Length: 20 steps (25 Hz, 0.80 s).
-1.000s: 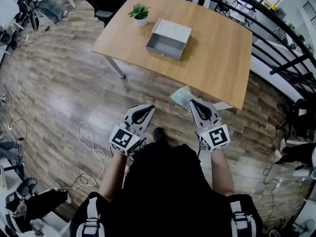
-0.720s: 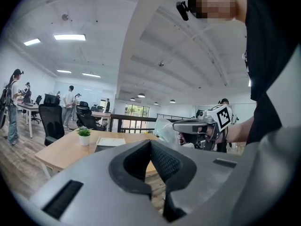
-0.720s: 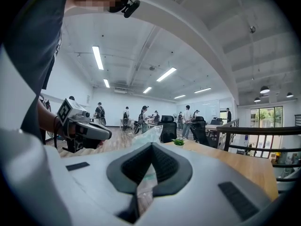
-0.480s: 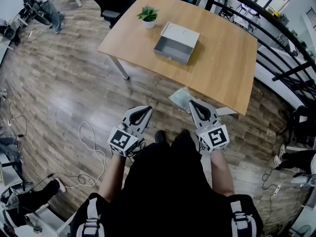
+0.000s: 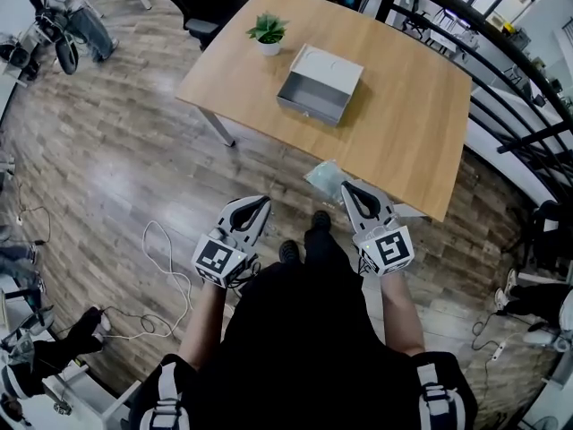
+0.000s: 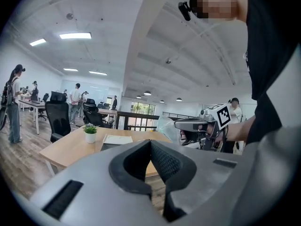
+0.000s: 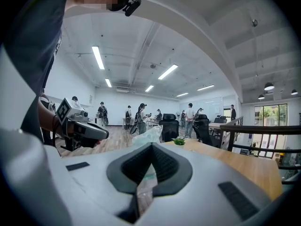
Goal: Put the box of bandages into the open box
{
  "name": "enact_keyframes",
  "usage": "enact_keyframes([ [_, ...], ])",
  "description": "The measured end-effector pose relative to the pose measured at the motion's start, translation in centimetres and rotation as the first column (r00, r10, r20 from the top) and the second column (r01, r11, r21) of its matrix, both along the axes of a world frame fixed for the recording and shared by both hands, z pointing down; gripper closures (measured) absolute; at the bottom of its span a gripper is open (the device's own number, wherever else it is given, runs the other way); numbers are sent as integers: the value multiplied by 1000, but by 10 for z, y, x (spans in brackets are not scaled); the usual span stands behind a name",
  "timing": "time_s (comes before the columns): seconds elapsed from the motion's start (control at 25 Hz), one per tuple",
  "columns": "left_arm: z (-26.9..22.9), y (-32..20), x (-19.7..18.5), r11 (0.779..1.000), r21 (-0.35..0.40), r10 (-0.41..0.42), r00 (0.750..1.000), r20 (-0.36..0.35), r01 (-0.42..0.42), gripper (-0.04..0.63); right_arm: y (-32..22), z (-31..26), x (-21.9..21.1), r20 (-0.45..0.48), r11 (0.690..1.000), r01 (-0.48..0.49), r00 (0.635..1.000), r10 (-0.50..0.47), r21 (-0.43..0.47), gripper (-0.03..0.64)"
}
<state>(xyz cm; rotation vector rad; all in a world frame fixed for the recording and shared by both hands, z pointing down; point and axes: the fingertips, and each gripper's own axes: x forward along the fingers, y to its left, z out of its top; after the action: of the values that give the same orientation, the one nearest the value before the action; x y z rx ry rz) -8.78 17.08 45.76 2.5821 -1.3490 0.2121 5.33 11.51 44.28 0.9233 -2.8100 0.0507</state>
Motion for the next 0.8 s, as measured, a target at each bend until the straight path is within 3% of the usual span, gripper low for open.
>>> enact_keyframes([
  [0.4, -17, -70, 35, 999, 27, 17, 1000, 16, -18, 573, -71, -9, 19, 5, 999, 34, 999, -34, 11, 594],
  [0.8, -24, -114, 48, 997, 32, -69, 997, 25, 68, 574, -128, -12, 25, 10, 993, 118, 993, -118, 9, 594],
])
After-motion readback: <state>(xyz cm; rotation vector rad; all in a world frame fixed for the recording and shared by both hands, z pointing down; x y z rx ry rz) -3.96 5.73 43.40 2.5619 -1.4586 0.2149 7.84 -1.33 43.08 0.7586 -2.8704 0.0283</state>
